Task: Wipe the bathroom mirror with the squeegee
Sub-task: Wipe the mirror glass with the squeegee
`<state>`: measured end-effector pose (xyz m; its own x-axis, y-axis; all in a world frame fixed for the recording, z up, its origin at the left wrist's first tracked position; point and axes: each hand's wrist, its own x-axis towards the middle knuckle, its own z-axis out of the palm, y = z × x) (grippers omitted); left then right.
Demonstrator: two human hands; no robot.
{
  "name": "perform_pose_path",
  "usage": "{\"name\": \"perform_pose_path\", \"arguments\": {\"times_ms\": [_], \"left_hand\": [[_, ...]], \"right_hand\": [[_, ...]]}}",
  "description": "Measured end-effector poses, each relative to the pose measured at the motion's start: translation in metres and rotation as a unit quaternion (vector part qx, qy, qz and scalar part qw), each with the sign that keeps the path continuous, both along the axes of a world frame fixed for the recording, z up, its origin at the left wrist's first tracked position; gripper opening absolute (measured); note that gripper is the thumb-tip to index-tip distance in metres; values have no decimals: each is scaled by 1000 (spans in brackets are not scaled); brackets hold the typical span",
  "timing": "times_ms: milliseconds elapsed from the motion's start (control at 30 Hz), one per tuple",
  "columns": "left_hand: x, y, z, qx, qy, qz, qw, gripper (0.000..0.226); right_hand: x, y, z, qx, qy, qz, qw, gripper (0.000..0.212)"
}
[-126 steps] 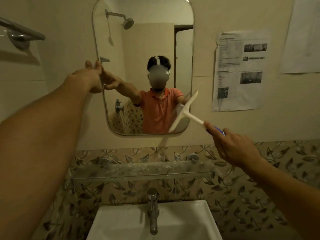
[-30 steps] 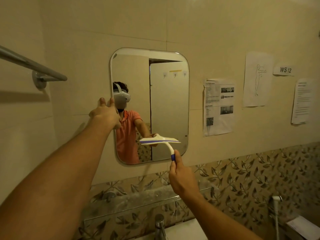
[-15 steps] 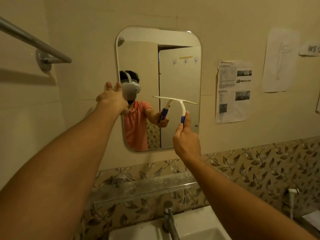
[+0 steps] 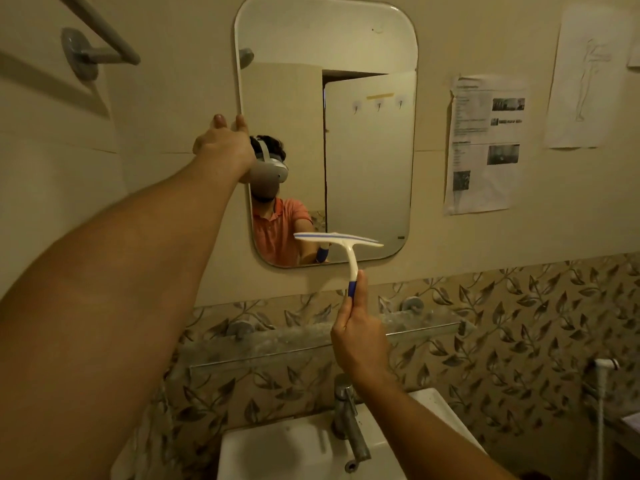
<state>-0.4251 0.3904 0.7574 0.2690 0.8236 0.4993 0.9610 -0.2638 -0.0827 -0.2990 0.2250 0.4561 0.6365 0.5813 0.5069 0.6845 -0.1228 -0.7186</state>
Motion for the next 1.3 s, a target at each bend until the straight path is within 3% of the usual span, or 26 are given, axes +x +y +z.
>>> {"name": "perform_pose_path", "arguments": {"times_ms": [267, 500, 600, 800, 967, 1100, 1300], "left_hand": [[0, 2, -3, 15, 28, 0, 999, 102], [-2, 1, 0, 8, 24, -1, 1000, 101], [-3, 4, -3, 14, 29, -1, 999, 104], [0, 9, 3, 3, 36, 7, 999, 109], [-2, 6, 7, -17, 50, 7, 999, 100], [-4, 6, 8, -18, 50, 6, 999, 100], [-1, 7, 10, -27, 39, -1, 999, 106]], "right_hand": [[-4, -12, -36, -38, -54, 25, 998, 63], [-34, 4, 15, 4, -163, 79, 983, 62], [-35, 14, 23, -37, -215, 65, 974, 62], [-15, -1, -10, -116, -235, 52, 964, 63], [12, -20, -3, -142, -295, 33, 944, 58], [41, -36, 5, -138, -270, -16, 953, 56], [58, -35, 38, -68, -159, -52, 984, 53]]}}
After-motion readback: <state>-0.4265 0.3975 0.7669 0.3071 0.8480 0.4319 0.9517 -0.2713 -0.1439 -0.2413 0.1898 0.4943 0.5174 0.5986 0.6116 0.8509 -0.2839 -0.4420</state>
